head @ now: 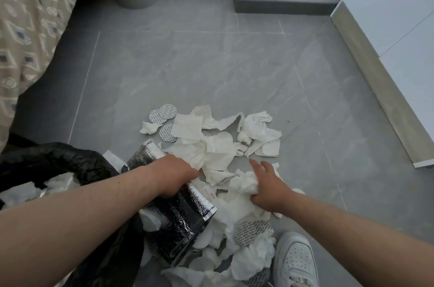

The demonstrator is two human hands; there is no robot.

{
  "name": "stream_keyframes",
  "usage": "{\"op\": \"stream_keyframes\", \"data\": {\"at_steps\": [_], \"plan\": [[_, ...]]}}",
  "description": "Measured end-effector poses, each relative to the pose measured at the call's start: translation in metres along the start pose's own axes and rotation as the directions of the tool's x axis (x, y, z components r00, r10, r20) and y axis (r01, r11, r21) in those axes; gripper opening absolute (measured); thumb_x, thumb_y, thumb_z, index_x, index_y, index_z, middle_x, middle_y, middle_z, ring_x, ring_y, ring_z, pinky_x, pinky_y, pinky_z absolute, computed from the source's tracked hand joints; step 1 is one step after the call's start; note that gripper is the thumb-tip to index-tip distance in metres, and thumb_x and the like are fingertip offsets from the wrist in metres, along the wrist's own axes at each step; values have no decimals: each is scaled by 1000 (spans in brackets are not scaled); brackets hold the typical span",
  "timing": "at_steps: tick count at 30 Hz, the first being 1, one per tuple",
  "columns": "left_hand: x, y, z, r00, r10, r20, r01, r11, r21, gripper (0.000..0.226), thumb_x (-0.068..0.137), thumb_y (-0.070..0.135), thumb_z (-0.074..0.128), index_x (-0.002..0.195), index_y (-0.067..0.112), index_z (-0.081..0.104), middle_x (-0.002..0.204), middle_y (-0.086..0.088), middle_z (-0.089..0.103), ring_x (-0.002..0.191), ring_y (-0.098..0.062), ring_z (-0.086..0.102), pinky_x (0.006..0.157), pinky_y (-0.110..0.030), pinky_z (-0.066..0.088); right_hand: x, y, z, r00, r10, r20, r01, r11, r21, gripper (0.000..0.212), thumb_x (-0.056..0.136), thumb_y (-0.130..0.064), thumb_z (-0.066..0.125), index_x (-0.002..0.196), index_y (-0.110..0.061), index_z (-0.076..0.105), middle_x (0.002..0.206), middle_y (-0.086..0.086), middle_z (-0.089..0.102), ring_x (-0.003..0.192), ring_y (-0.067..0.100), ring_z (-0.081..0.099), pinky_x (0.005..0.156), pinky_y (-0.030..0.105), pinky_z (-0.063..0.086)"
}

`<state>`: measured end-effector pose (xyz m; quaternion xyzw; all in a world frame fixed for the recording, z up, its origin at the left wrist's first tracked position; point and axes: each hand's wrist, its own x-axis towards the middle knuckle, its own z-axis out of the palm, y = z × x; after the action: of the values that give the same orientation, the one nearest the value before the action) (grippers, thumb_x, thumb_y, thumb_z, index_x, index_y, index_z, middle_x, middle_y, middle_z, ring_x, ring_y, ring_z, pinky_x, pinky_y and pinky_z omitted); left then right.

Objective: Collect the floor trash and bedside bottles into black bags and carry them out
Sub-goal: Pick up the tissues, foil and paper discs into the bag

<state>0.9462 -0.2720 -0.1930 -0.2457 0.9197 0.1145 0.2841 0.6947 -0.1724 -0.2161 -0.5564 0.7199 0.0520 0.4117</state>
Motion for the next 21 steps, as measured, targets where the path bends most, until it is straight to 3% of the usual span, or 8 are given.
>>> {"op": "stream_keyframes", "data": {"at_steps": [2, 4, 6, 8, 10, 14, 18, 21], "plan": [[1, 1, 0, 1000, 4, 17, -4, 1000, 1, 26, 79, 7, 50, 102, 20, 51, 98, -3, 63, 94, -28, 60, 84, -40, 47, 4, -1, -2, 997, 36, 64, -32, 997, -65, 100, 78, -13, 59, 152, -29, -5, 159, 9, -10, 144, 30, 23, 107, 30, 33], [2, 4, -3, 1000, 1, 21, -1, 1000, -6, 25, 80, 7, 50, 102, 20, 51, 99, -3, 63, 94, -28, 59, 83, -39, 46, 10, -4, 2, 992, 55, 111, -43, 993, -108, 97, 79, -15, 60, 153, -23, -3, 160, 10, 1, 145, 28, 19, 111, 31, 29], [2, 6, -6, 1000, -14, 6, 14, 1000, -23, 28, 82, 7, 49, 107, 20, 50, 102, -4, 62, 97, -27, 59, 82, -37, 45, 14, -3, 7, 989, 75, 130, -58, 990, -125, 79, 80, -16, 58, 148, -10, 19, 149, 14, 33, 135, 29, 38, 104, 29, 35], [0, 6, -8, 999, -32, 6, 32, 997, -71, 36, 83, 5, 48, 116, 20, 48, 109, -5, 58, 100, -28, 57, 80, -34, 43, 13, -2, 8, 995, 64, 81, -56, 993, -104, 51, 81, -14, 56, 129, -6, 43, 128, 13, 56, 117, 28, 53, 91, 28, 41], [-4, 5, -10, 999, -49, 5, 49, 990, -130, 42, 82, 1, 49, 120, 19, 43, 111, -6, 50, 97, -29, 56, 78, -36, 44, 11, 0, 4, 999, 26, 35, -22, 996, -89, 35, 81, -13, 55, 115, -7, 53, 118, 11, 62, 109, 27, 58, 89, 29, 44], [-19, 3, -23, 995, -83, -60, 72, 982, -175, 37, 79, 0, 51, 107, 18, 35, 103, -5, 42, 84, -28, 55, 71, -45, 47, -5, -8, -26, 999, -33, -1, 33, 998, -56, 14, 73, -13, 56, 86, -13, 60, 98, 9, 68, 92, 25, 63, 77, 32, 49], [-47, -6, -51, 996, -57, -66, 46, 985, -168, 20, 82, 8, 53, 94, 18, 43, 106, 0, 45, 93, -23, 53, 76, -39, 44, -37, -29, -73, 996, -35, -76, 50, 978, 201, 20, 71, -2, 58, 70, -22, 59, 69, -4, 61, 63, 9, 56, 54, 21, 43], [-74, -10, -75, 985, -103, -141, 64, 963, -261, 23, 77, 7, 53, 81, 26, 40, 94, 8, 47, 88, -16, 50, 78, -34, 43, -62, -47, -103, 990, -30, -137, 78, 930, 360, 21, 74, 2, 59, 73, -19, 61, 65, -6, 60, 57, 6, 55, 48, 14, 42]]}}
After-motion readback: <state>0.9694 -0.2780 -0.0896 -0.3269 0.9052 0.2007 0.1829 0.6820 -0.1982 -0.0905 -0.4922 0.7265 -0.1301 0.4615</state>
